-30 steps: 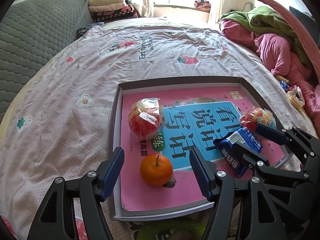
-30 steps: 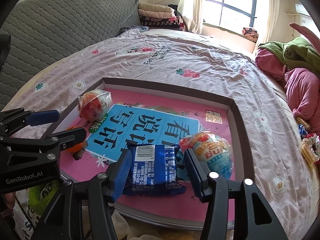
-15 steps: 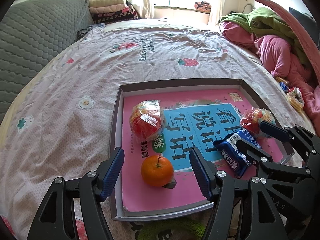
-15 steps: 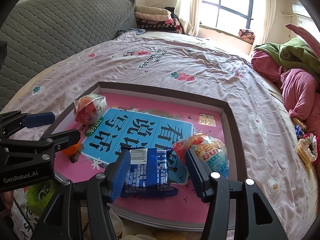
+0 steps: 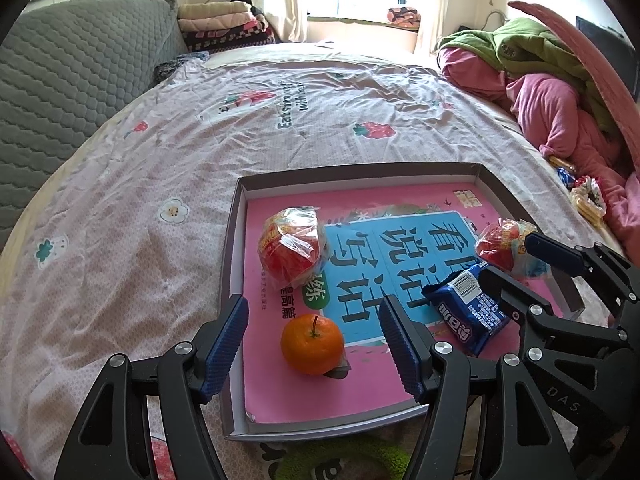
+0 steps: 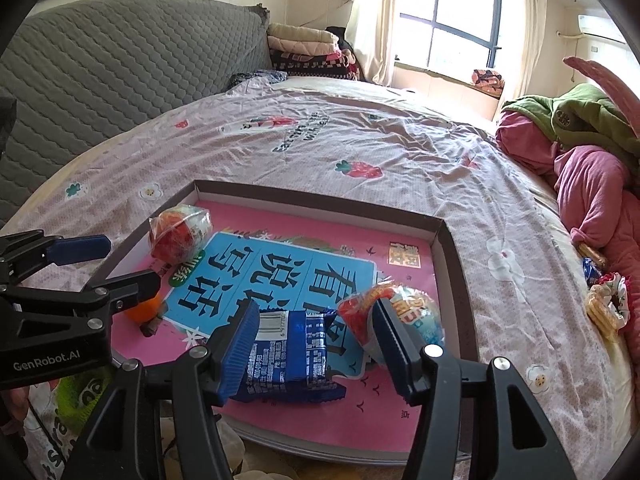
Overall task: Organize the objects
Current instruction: 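Open the left tool to release the orange while the right tool releases the packet, then withdraw both tools from the tray toward the green ring and mesh bag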
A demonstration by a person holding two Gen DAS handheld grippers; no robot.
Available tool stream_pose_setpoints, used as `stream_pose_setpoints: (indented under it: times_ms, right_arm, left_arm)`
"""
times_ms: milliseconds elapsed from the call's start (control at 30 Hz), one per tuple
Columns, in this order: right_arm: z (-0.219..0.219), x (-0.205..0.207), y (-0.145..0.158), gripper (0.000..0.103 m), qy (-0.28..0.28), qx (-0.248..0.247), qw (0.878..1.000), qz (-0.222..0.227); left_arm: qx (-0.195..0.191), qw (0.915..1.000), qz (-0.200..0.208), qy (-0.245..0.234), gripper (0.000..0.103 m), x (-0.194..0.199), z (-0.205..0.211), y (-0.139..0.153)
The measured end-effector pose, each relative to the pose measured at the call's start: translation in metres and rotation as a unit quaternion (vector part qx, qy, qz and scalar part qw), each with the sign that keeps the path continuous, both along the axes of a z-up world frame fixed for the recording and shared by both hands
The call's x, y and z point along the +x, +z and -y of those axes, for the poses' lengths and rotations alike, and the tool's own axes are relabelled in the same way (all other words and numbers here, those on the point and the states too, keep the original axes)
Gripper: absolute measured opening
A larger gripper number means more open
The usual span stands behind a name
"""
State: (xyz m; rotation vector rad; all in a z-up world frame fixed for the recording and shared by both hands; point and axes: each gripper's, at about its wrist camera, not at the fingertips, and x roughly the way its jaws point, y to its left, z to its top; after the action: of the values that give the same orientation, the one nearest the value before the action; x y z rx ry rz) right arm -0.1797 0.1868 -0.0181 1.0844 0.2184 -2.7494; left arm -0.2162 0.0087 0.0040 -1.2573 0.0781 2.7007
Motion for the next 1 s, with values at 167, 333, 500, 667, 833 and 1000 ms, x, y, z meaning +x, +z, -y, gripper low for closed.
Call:
stream_pose_setpoints:
  times_ms: [167, 333, 500, 667, 833, 1000]
  right_arm:
    - [-0.002, 0.003, 0.006, 0.059, -0.001, -0.003, 1.0, -0.014]
    - [-0.004, 0.004, 0.01, 0.059, -0.003, -0.005, 1.0, -0.024]
    - [-0.008, 0.007, 0.017, 0.06, -0.007, -0.004, 0.999, -0.038]
    - [-0.014, 0.012, 0.028, 0.06, -0.012, -0.007, 0.998, -0.059]
    - [-0.019, 0.022, 0.042, 0.06, -0.013, -0.015, 0.996, -0.085]
    - [-0.021, 0.029, 0.051, 0.06, -0.01, -0.021, 0.994, -0.102]
  left_arm:
    - [0.003, 1.0, -0.006, -0.001, 0.07, 0.001, 0.0, 0.003]
    - [0.007, 0.9999, -0.015, 0.001, 0.07, 0.004, 0.004, 0.009]
    - [0.01, 0.9996, -0.025, 0.005, 0.07, 0.006, 0.008, 0.016]
    - [0.011, 0.9994, -0.031, 0.009, 0.07, 0.011, 0.013, 0.02]
    - [0.018, 0.9989, -0.041, 0.013, 0.07, 0.02, 0.017, 0.026]
    - [0.02, 0.9985, -0.049, 0.017, 0.07, 0.031, 0.022, 0.031]
